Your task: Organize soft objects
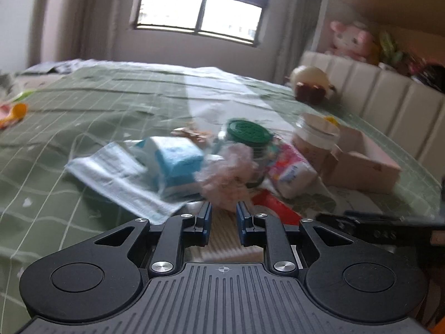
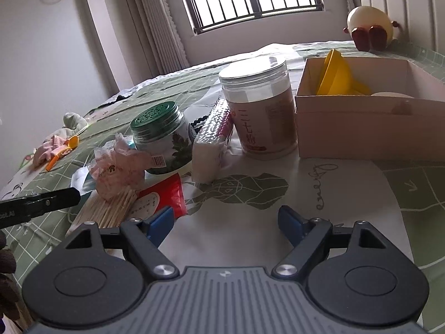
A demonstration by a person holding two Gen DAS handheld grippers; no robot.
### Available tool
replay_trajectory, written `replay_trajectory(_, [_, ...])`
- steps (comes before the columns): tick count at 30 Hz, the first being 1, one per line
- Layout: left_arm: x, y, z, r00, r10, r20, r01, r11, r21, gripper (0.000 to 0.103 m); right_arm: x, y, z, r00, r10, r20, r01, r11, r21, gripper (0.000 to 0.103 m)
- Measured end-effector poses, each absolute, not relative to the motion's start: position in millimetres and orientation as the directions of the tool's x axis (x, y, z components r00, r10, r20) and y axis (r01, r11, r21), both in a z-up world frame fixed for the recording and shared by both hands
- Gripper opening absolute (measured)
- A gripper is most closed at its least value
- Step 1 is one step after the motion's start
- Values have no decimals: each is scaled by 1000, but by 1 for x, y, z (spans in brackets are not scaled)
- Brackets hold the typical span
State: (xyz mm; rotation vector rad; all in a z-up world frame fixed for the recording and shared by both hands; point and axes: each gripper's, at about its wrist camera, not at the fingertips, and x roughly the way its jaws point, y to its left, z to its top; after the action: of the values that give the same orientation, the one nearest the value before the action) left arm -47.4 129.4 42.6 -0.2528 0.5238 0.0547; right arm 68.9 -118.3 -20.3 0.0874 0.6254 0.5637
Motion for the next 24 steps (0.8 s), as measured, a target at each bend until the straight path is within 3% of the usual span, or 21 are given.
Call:
replay_trajectory(5, [-59,180,41,878,89,-470,-302,866,-400,21,69,-119,-21,665,530,-527,-471,845,255,83])
replay_trajectory(13, [-67,211,25,849,105,-517,-370,818,-442,21,69,-113,-21,663,511,-547,-477,852,217,86])
replay_trajectory(16, [-64,211,19,842,63,-535,-346,824,-448,21,69,-110,-21,659,506,-557,-484,852,201,88])
replay_trajectory(19, [-63,200,25,871,15,-492,-266,855,-445,21,69,-108,-21,660,500,-561,-485,854,189,88])
replay_trajectory(24, [-48,151,51,901,-91,-424,-34,960,-279,21,69,-108,-21,658,499,-563,-487,853,187,89])
